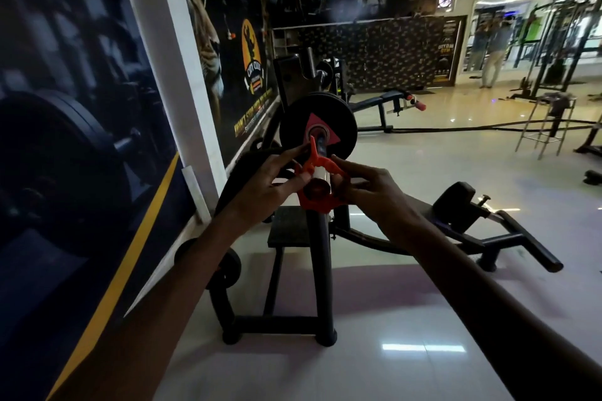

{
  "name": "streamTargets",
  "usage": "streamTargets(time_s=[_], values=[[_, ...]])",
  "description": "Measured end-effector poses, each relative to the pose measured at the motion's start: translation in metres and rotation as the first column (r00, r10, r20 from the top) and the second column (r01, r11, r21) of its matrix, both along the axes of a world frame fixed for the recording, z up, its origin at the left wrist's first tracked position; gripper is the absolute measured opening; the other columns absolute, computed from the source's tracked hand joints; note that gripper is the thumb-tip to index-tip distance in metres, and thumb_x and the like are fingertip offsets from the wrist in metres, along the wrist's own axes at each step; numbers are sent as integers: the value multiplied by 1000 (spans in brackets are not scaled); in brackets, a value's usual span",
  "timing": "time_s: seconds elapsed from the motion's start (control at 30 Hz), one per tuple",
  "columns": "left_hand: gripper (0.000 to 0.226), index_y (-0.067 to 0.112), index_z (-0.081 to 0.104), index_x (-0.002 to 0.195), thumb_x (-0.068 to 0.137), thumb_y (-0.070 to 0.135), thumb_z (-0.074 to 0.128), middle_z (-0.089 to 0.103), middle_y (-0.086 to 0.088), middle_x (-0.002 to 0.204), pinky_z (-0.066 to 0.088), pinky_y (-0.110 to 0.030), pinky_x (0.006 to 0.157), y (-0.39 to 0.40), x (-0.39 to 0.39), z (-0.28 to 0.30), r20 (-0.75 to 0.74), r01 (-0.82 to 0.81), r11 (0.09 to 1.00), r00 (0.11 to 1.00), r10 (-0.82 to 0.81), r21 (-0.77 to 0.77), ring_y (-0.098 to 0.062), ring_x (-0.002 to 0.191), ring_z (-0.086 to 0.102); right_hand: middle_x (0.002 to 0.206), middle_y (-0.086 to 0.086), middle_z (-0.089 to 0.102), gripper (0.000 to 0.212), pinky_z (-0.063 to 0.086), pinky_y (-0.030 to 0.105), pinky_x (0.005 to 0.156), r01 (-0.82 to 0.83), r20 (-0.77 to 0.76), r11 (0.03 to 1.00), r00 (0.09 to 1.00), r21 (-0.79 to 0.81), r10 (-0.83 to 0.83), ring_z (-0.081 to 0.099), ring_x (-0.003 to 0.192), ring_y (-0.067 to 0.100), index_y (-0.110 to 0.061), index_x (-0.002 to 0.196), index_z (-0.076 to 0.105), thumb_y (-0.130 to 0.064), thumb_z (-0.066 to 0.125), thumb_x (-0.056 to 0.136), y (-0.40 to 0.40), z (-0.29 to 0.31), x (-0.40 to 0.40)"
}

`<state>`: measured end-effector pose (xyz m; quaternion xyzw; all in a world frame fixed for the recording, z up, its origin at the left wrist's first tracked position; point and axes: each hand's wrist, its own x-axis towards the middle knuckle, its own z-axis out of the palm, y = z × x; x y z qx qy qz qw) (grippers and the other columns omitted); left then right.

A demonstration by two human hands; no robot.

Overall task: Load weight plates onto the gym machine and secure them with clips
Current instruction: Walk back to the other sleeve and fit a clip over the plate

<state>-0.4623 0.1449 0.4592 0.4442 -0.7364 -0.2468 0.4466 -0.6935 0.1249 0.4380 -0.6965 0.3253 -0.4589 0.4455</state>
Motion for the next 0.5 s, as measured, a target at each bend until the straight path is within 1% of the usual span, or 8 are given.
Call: streamTargets(time_s=[0.1, 0.17, 0.2, 0.27, 0.33, 0.43, 0.5], values=[[54, 32, 53, 148, 97, 25, 69, 54, 8, 120, 56, -18, 87, 1, -3, -12, -46, -44, 998, 998, 42, -44, 5, 108, 63, 125, 7, 70, 45, 55, 40, 102, 38, 0, 999, 999, -5, -38, 68, 115, 17, -27, 144, 55, -18, 61, 101, 1, -13, 7], [55, 21, 55, 145, 93, 21, 74, 59, 10, 119, 55, -12, 82, 0, -2, -23, -97, -71, 997, 993, 69, -27, 13, 102, 63, 132, 5, 63, 46, 56, 38, 101, 70, 5, 997, 998, -31, -70, 64, 120, 16, -29, 143, 56, -14, 61, 100, 2, -20, 10], [54, 18, 58, 142, 91, 22, 76, 63, 8, 118, 56, -12, 82, -1, -1, -28, -127, -83, 997, 989, 81, -8, 14, 101, 64, 135, 4, 60, 46, 56, 37, 101, 88, 12, 995, 996, -52, -88, 62, 122, 15, -28, 143, 57, -11, 61, 100, 1, -23, 12], [55, 17, 63, 134, 84, 33, 78, 69, 8, 118, 59, -20, 91, -3, 2, -37, -188, -98, 994, 977, 103, 39, 10, 106, 66, 138, 2, 55, 47, 56, 35, 101, 117, 20, 991, 993, -69, -116, 60, 125, 15, -27, 143, 57, -9, 60, 100, -1, -28, 15], [57, 19, 67, 129, 78, 44, 77, 72, 8, 120, 59, -28, 96, -8, 5, -44, -232, -104, 992, 966, 117, 69, 1, 112, 68, 141, 3, 52, 47, 55, 38, 103, 102, 23, 993, 995, -52, -101, 57, 128, 17, -27, 144, 56, -8, 57, 101, -6, -31, 16], [54, 21, 69, 126, 78, 46, 76, 74, 6, 121, 58, -29, 95, -18, 5, -51, -294, -110, 991, 947, 128, 75, -6, 115, 69, 144, 6, 47, 49, 53, 45, 105, 67, 22, 997, 998, -24, -66, 56, 130, 23, -23, 146, 53, -3, 53, 102, -20, -32, 14], [56, 18, 71, 124, 77, 49, 77, 76, 4, 118, 59, -31, 94, -28, 6, -53, -326, -137, 986, 932, 161, 93, -8, 113, 71, 145, 8, 46, 47, 53, 47, 104, 89, 0, 996, 996, -22, -89, 57, 129, 25, -17, 147, 52, -4, 53, 102, -30, -28, 15]])
